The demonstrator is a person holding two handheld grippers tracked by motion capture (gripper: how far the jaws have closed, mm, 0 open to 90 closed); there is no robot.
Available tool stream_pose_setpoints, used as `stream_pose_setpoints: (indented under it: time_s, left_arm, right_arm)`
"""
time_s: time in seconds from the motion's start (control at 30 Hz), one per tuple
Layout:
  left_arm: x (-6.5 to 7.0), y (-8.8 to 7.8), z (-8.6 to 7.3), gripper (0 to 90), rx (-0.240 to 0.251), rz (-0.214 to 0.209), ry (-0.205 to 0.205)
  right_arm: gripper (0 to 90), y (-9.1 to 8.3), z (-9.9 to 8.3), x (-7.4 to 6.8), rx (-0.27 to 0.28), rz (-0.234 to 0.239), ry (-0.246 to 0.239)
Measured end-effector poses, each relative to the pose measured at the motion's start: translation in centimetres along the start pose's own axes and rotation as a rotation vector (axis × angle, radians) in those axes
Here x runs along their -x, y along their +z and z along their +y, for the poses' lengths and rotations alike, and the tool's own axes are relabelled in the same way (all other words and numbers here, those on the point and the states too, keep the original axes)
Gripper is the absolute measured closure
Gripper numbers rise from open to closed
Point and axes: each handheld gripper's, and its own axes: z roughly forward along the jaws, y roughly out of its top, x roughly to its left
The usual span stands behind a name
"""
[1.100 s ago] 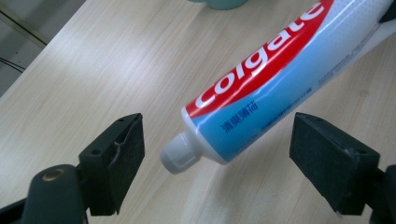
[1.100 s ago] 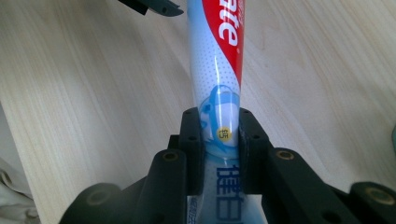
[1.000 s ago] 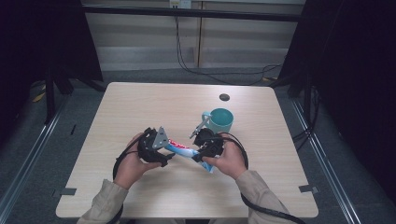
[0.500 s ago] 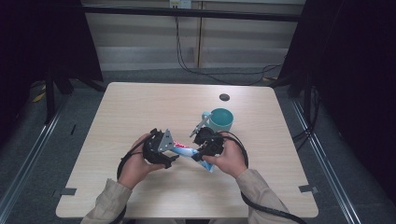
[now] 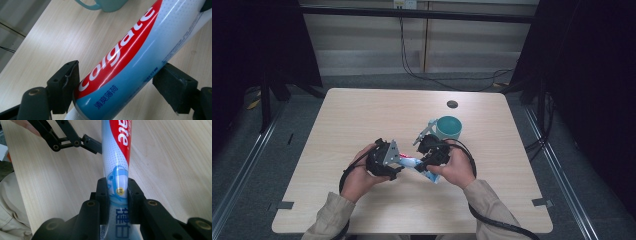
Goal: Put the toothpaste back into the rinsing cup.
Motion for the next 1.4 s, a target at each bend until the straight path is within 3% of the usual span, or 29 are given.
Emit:
stream_pose_setpoints:
  time_s: [0.23, 0.27, 0.73, 0.77, 0.87, 1.03, 1.1, 1.13, 1.17, 1.23, 1.27, 1.3, 1.4]
  left_arm:
    - [0.3, -0.1, 0.0, 30.5, -0.048, 0.008, 0.010]
    - [0.3, -0.1, -0.2, 33.0, -0.039, 0.008, -0.002]
    - [0.4, -1.0, 0.0, 49.1, -0.073, 0.009, -0.040]
    - [0.4, -1.0, 0.1, 50.2, -0.082, -0.006, -0.070]
    - [0.3, -1.0, 0.1, 51.4, -0.077, -0.011, -0.108]
    - [0.3, -1.2, 0.1, 55.7, -0.089, -0.019, -0.149]
    - [0.2, -1.4, 0.0, 56.4, -0.089, -0.009, -0.149]
    - [0.2, -1.4, 0.0, 56.6, -0.089, -0.009, -0.149]
    - [0.2, -1.4, 0.0, 56.8, -0.099, 0.000, -0.144]
    - [0.1, -1.5, -0.1, 57.1, -0.104, -0.003, -0.147]
    - [0.0, -1.5, -0.2, 57.1, -0.101, -0.014, -0.165]
    - [-0.2, -1.6, -0.4, 57.4, -0.104, -0.025, -0.201]
    - [-0.4, -1.7, -0.5, 57.6, -0.101, -0.022, -0.199]
  right_arm:
    - [75.4, -0.3, 0.2, -0.1, -0.009, 0.007, -0.021]
    - [75.4, -0.3, 0.3, -0.2, -0.009, 0.002, -0.039]
    - [71.2, -0.8, 0.1, 0.4, 0.031, 0.052, -0.046]
    - [69.5, -0.9, 0.1, 0.4, 0.031, 0.057, -0.051]
    - [67.5, -1.1, 0.1, 0.4, 0.045, 0.056, -0.054]
    - [57.9, -1.2, 0.2, 0.3, 0.063, 0.056, -0.045]
    - [47.8, -1.3, 0.2, 0.5, 0.101, 0.077, -0.021]
    - [47.8, -1.3, 0.2, 0.5, 0.101, 0.077, -0.021]
    - [40.2, -1.4, 0.2, 0.6, 0.123, 0.068, -0.008]
    - [35.1, -1.7, 0.2, 0.7, 0.148, 0.072, -0.005]
    - [35.1, -1.7, 0.2, 0.7, 0.148, 0.072, -0.005]
    - [32.6, -2.3, 0.3, 0.7, 0.182, 0.073, -0.002]
    - [28.6, -2.9, 0.4, 0.9, 0.204, 0.075, 0.009]
